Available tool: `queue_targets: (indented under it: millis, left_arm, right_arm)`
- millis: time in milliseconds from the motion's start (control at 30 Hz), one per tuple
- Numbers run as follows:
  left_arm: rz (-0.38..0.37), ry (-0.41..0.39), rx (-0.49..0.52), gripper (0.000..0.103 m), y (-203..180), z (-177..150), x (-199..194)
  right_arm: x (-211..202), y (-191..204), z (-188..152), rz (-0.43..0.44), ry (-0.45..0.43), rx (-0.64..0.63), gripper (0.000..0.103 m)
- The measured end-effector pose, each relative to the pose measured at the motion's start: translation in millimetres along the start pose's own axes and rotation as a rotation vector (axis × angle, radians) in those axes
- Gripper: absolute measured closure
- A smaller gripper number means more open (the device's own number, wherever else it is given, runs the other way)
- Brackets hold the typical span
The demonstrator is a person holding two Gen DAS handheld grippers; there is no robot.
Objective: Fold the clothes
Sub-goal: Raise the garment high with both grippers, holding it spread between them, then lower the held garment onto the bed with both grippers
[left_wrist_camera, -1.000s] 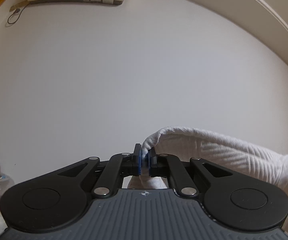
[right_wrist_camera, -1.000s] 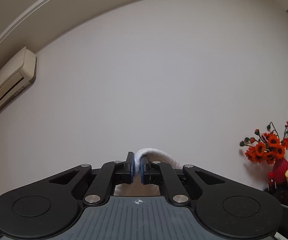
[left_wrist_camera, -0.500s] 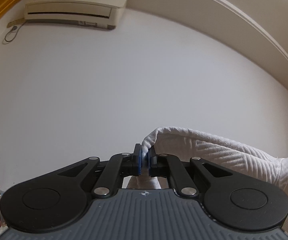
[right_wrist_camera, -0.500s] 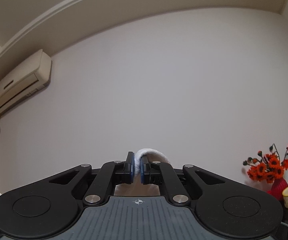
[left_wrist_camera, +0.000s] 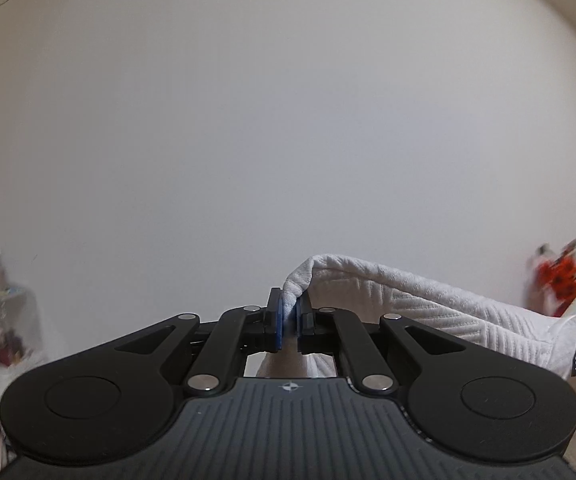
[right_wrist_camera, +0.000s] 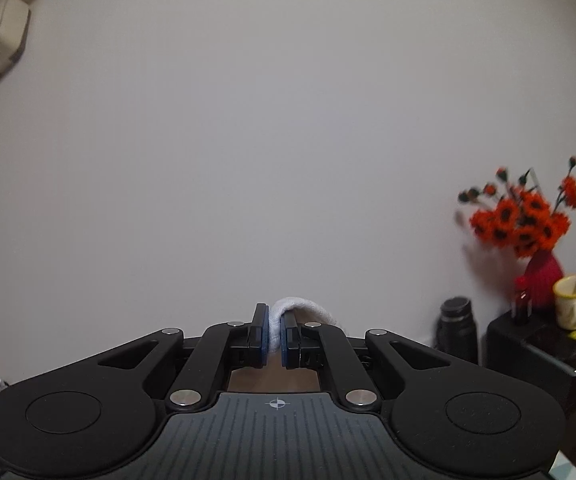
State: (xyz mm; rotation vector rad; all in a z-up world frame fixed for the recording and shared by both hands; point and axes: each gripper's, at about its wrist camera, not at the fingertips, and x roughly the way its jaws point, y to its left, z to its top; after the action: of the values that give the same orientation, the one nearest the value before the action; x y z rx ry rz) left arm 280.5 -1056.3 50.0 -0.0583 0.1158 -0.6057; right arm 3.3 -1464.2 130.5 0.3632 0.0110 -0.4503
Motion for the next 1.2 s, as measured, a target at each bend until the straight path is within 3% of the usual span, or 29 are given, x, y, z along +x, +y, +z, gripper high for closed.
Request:
queue_targets:
  millis: [233,333,433,500,600,833,1000,1200]
  left_arm:
    - [0.165,0.089,0.036,0.097,-24.5,-55.7,87.8]
    - [0.221,0.18,0.023,0.097,-26.0,-93.2,122.7]
    - [0.241,0.298,0.005,0.097,-28.0,-138.0,131.4]
    - [0.221,0.354,0.041,0.097,-29.0,-165.5,110.5]
    - [0.162,0.439,0.092,0.097,-36.0,-174.6,105.5]
    - [0.013,0.615,0.102,0.097,-91.3,-226.0,93.9]
    - [-0.046,0.636,0.091,0.097,-99.6,-221.5,143.8]
    - [-0.094,0.757,0.087,0.097,-98.1,-240.0,215.4]
  right_arm:
    - [112.5,-41.5,-48.4,0.001,0.101,-0.022,0.098]
    - [151.6,-63.2,-90.1,-0.021,0.194,-0.045,0.098]
    - [175.7,-86.8,-137.8,-0.04,0.31,-0.051,0.098]
    - [180.8,-98.8,-167.9,-0.053,0.39,-0.052,0.098]
    - [178.2,-99.9,-198.9,-0.035,0.496,-0.091,0.098]
    - [175.6,-97.3,-263.8,0.015,0.728,-0.184,0.098]
    - [210.0,-88.9,-287.1,0.042,0.815,-0.208,0.098]
    - [266.1,-90.7,-307.7,0.045,0.891,-0.238,0.098]
